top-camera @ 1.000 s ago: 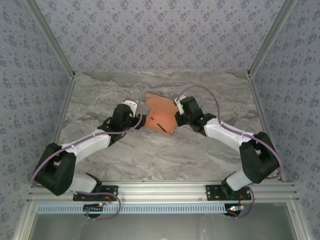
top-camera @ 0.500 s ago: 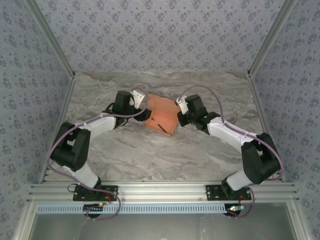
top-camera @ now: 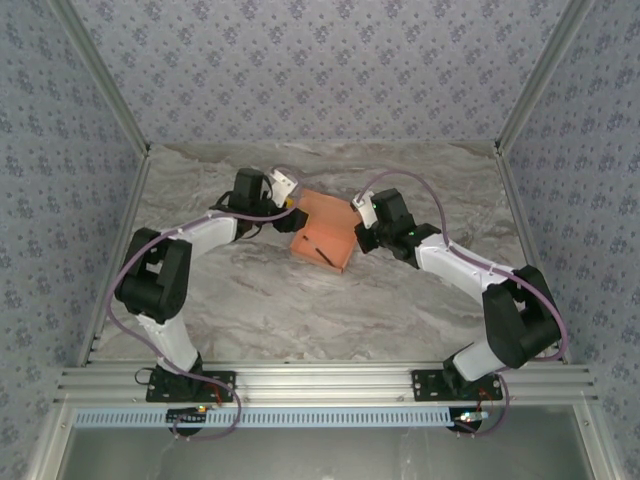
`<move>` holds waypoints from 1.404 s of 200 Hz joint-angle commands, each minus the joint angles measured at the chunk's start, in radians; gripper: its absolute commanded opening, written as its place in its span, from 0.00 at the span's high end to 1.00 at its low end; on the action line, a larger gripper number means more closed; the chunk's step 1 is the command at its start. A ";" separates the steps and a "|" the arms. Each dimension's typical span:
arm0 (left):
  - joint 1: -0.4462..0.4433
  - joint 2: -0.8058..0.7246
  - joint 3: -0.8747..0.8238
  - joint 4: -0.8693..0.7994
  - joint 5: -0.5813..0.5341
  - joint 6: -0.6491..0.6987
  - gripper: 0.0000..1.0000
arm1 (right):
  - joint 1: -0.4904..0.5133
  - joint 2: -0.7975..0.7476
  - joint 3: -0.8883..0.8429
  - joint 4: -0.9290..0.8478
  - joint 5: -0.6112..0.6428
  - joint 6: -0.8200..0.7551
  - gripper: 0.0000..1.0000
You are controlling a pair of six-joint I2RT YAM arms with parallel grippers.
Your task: Fold the paper box
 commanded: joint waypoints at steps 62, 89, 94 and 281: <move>0.003 -0.047 0.002 -0.005 0.028 0.001 0.70 | -0.004 -0.018 0.010 -0.060 0.017 -0.006 1.00; -0.001 -0.064 -0.017 0.012 0.017 -0.023 0.76 | -0.002 -0.022 0.013 -0.064 0.027 0.017 1.00; -0.004 -0.069 -0.025 0.021 0.009 -0.032 0.77 | 0.001 -0.022 0.015 -0.068 0.033 0.025 1.00; -0.399 -0.218 -0.182 0.085 -1.086 -0.756 0.97 | 0.134 0.100 0.109 -0.021 0.547 0.556 1.00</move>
